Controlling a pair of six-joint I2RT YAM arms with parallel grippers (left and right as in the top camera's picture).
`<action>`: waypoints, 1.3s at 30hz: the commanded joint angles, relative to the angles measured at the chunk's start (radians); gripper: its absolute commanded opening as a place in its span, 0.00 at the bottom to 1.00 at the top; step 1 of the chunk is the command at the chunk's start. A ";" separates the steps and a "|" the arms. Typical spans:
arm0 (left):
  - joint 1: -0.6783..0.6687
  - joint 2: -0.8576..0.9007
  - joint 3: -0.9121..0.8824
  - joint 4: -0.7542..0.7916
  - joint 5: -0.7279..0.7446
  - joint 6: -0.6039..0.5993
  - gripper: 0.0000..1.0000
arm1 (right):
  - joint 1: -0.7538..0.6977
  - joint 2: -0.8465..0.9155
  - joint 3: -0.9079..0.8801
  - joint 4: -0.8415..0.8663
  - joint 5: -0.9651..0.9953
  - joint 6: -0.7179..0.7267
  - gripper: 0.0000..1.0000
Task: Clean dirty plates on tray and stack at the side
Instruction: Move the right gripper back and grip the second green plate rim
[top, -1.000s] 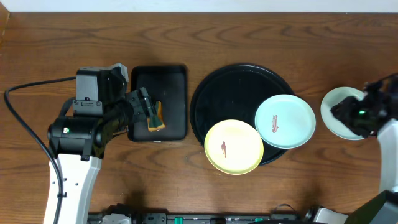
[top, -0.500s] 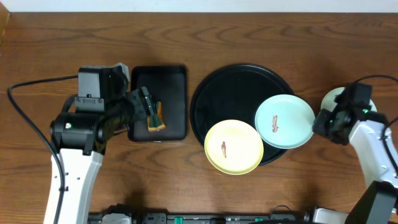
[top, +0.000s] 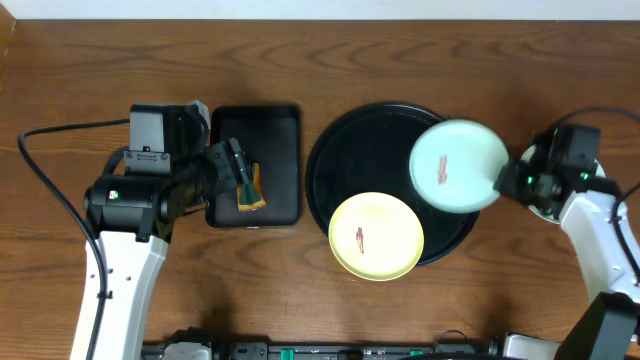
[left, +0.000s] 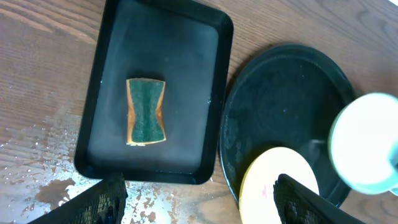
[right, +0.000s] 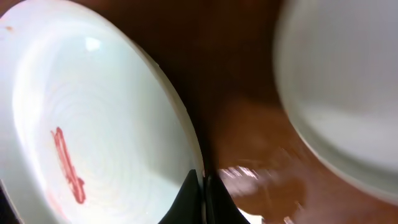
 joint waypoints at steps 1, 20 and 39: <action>0.003 0.002 0.018 0.003 0.006 0.006 0.76 | 0.077 0.004 0.116 0.009 -0.065 0.024 0.01; 0.002 0.006 0.018 0.015 0.006 0.007 0.76 | 0.397 0.311 0.146 0.255 0.067 0.129 0.08; 0.002 0.291 -0.067 0.098 -0.093 0.028 0.63 | 0.394 0.305 0.731 -0.393 -0.026 -0.178 0.38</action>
